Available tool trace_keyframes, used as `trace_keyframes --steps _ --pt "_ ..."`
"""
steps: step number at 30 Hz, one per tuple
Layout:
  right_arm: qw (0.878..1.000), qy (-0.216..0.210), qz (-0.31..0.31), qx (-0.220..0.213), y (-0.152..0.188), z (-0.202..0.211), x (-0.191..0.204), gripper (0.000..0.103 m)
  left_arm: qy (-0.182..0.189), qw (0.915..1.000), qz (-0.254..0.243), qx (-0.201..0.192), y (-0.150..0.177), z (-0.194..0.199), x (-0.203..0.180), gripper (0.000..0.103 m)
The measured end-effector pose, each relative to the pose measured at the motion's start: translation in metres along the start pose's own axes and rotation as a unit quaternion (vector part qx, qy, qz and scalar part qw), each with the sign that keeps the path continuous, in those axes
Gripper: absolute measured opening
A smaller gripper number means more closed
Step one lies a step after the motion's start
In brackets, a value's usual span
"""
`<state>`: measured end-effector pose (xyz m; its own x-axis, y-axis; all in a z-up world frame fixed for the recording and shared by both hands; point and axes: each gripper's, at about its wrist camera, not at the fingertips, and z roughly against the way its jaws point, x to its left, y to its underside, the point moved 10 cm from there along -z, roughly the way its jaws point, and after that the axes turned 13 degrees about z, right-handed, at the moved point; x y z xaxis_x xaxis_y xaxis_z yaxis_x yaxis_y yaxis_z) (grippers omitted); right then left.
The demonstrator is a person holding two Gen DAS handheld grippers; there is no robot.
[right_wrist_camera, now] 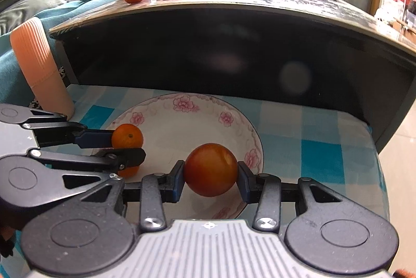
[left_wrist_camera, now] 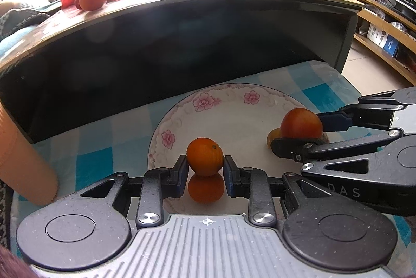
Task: Organize fruits
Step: 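Carry the orange and the large tomato in both tools over the flowered bowl, then open the left tool to drop the orange while the right releases the tomato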
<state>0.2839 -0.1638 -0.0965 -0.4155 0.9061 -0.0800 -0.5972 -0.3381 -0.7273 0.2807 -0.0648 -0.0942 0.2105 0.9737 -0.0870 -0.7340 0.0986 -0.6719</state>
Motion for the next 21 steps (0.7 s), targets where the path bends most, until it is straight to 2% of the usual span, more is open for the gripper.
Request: trace_keyframes --steps 8,21 --pt "1.000 0.006 0.020 -0.012 -0.0037 -0.0020 0.0023 0.056 -0.005 1.0000 0.008 0.004 0.0003 -0.0054 0.0037 0.036" --pt "1.000 0.001 0.020 -0.014 -0.0061 -0.0022 0.0041 0.056 -0.012 0.9999 0.010 0.000 -0.0012 -0.0052 0.0066 0.041"
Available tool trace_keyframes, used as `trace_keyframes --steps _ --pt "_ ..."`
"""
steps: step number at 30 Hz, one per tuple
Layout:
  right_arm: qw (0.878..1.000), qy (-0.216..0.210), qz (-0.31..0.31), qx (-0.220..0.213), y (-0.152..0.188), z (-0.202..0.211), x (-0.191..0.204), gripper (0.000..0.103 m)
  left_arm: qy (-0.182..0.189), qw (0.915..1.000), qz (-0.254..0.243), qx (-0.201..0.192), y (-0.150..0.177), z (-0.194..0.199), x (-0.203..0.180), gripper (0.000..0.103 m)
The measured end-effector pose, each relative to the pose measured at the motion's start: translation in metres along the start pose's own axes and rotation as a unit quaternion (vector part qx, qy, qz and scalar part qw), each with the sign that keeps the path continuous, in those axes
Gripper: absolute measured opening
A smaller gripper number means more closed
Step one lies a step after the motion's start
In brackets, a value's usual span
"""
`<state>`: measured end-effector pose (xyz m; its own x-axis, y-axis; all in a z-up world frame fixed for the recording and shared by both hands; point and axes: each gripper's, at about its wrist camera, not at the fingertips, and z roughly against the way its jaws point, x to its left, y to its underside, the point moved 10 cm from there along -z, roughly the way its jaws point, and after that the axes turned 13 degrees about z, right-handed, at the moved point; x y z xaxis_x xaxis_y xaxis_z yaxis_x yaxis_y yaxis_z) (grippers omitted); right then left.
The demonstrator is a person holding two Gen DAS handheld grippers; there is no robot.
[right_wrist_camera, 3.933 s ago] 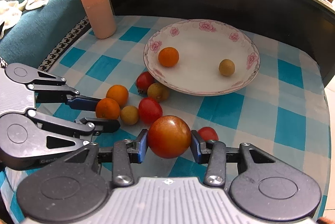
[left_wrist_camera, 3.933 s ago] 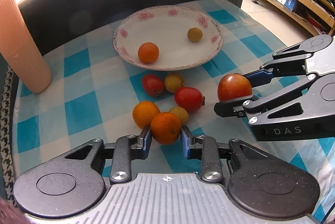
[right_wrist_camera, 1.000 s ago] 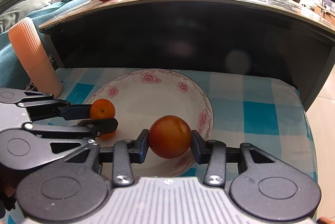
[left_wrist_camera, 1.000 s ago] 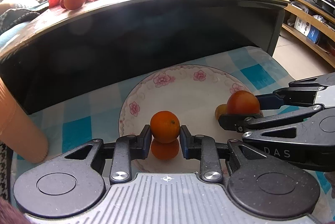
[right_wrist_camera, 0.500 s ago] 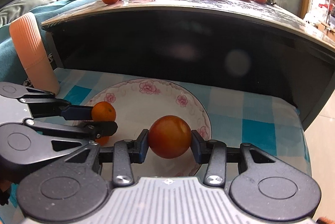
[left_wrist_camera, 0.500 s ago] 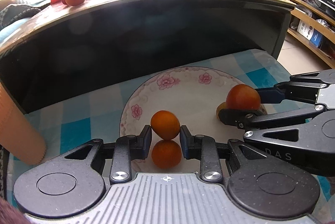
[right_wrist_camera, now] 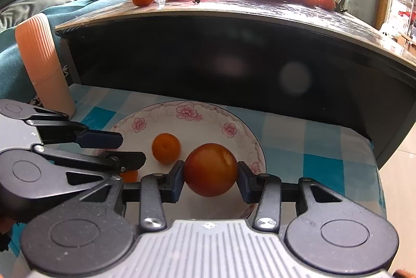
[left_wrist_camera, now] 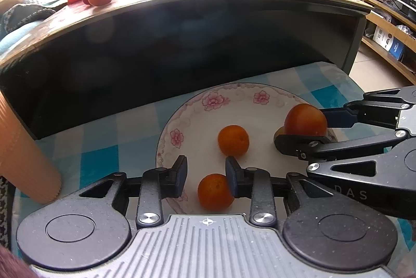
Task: Organize fruits
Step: 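Open the left tool to drop the orange while the right releases the tomato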
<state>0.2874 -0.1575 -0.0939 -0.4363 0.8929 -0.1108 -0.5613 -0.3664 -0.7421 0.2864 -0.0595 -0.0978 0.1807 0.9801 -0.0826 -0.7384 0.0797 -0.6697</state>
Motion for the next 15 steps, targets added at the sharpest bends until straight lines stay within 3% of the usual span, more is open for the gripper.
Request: trace_keyframes --steps 15 --pt "1.000 -0.001 0.002 -0.022 -0.009 0.016 0.004 0.058 -0.008 0.9999 -0.001 -0.009 -0.003 0.014 0.007 0.050"
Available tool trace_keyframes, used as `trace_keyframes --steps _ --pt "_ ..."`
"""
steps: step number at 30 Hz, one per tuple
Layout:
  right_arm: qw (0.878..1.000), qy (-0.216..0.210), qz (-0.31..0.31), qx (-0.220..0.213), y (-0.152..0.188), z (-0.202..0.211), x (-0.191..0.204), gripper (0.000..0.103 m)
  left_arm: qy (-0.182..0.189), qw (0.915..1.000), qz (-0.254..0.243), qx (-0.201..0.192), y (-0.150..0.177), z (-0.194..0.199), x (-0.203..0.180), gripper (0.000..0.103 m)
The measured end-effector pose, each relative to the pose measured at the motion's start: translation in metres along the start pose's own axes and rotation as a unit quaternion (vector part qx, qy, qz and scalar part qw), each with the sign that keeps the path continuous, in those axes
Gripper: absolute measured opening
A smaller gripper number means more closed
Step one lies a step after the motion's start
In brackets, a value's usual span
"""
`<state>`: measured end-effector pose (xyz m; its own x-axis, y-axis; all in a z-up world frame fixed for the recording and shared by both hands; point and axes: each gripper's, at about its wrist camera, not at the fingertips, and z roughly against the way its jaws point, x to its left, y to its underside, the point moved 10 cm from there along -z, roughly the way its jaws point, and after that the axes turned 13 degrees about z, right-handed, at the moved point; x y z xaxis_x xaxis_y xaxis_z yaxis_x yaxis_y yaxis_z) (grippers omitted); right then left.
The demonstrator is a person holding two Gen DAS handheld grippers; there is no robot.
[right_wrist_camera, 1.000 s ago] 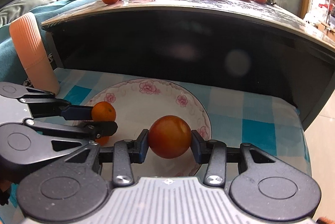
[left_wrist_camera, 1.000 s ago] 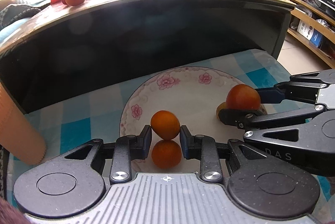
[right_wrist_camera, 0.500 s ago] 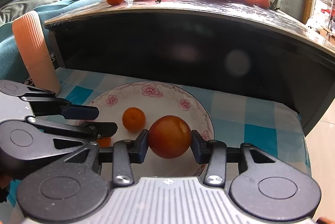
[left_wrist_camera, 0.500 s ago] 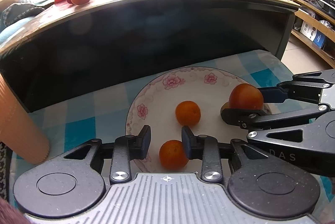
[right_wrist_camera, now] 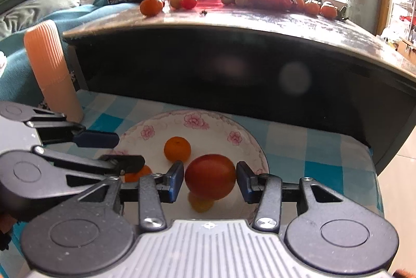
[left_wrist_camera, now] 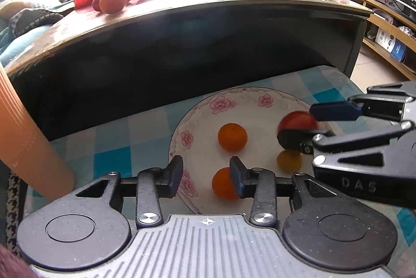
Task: Organize fruits
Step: 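Open the left tool to drop the orange while the right releases the tomato, then lift both open tools from the bowl and move back to the fruit pile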
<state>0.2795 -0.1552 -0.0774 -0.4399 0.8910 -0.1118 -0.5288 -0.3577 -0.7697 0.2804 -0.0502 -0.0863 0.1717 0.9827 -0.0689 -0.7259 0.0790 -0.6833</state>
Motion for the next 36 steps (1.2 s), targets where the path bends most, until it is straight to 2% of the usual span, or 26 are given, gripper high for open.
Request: trace_keyframes --steps 7,11,17,25,36 --pt "1.000 0.000 -0.010 -0.007 -0.005 0.008 0.000 0.061 0.007 0.9999 -0.010 -0.001 0.003 0.006 -0.005 0.059" --pt "1.000 -0.003 -0.007 -0.009 -0.006 0.013 0.003 0.061 0.010 0.9996 -0.025 -0.007 0.004 0.014 -0.011 0.059" --pt "1.000 0.001 -0.003 -0.004 -0.003 0.024 0.006 0.061 0.012 0.9997 -0.021 0.002 0.012 0.021 -0.010 0.059" --pt "1.000 -0.001 0.005 0.020 0.020 0.044 0.013 0.061 0.014 0.9994 -0.012 0.028 0.033 0.032 -0.002 0.059" --pt "0.996 -0.035 0.043 0.071 0.062 0.064 0.041 0.061 0.031 0.9974 -0.022 0.061 0.066 0.059 -0.002 0.060"
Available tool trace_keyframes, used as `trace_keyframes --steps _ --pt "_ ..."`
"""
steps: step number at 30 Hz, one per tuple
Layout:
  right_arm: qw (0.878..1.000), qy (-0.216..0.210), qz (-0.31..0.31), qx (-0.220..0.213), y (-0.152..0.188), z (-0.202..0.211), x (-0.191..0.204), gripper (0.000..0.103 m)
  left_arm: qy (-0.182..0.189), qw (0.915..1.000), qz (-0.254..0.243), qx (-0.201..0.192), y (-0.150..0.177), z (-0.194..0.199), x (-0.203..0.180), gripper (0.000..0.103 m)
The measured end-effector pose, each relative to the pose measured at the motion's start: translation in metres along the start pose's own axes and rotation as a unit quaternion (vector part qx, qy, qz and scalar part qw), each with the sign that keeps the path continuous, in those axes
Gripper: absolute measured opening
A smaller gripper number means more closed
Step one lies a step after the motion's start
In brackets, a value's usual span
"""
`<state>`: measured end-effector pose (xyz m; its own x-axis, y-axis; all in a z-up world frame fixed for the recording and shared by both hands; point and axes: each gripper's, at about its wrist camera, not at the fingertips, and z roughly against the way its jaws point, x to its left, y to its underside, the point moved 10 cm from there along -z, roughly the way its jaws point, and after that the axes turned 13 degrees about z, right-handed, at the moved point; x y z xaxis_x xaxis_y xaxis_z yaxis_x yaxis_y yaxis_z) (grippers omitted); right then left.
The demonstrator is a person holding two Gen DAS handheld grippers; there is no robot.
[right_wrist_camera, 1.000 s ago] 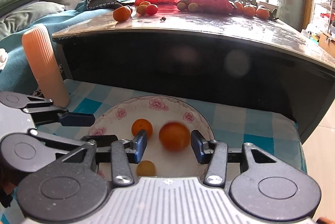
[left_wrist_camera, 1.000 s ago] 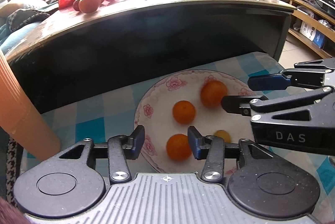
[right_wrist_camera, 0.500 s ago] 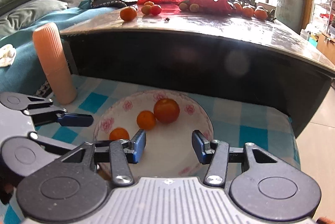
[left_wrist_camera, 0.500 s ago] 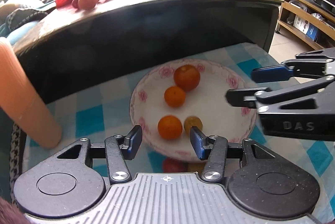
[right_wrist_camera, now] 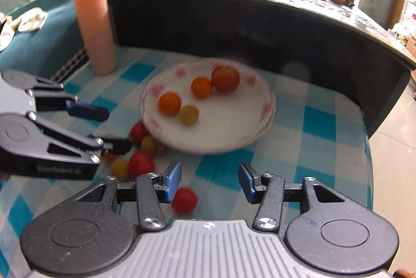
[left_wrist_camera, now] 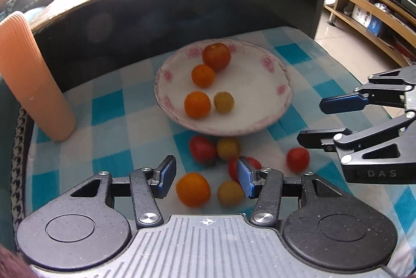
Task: Organize fruits
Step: 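Lift both open tools from the bowl and move back to the fruit pile, then close the right tool on a small red cherry tomato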
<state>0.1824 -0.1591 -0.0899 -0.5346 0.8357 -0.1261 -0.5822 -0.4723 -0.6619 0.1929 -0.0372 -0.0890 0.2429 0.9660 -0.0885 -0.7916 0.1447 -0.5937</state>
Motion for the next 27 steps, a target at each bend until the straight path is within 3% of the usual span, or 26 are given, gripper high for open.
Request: trace_keyframes --steps 9,27 --pt "0.999 -0.022 0.021 0.034 0.016 -0.013 0.008 0.061 0.024 0.9987 -0.041 0.018 0.023 -0.003 -0.019 0.064" --pt "0.997 -0.056 0.036 0.044 0.012 -0.029 0.024 0.061 0.073 0.9953 -0.061 0.019 0.030 0.004 -0.029 0.061"
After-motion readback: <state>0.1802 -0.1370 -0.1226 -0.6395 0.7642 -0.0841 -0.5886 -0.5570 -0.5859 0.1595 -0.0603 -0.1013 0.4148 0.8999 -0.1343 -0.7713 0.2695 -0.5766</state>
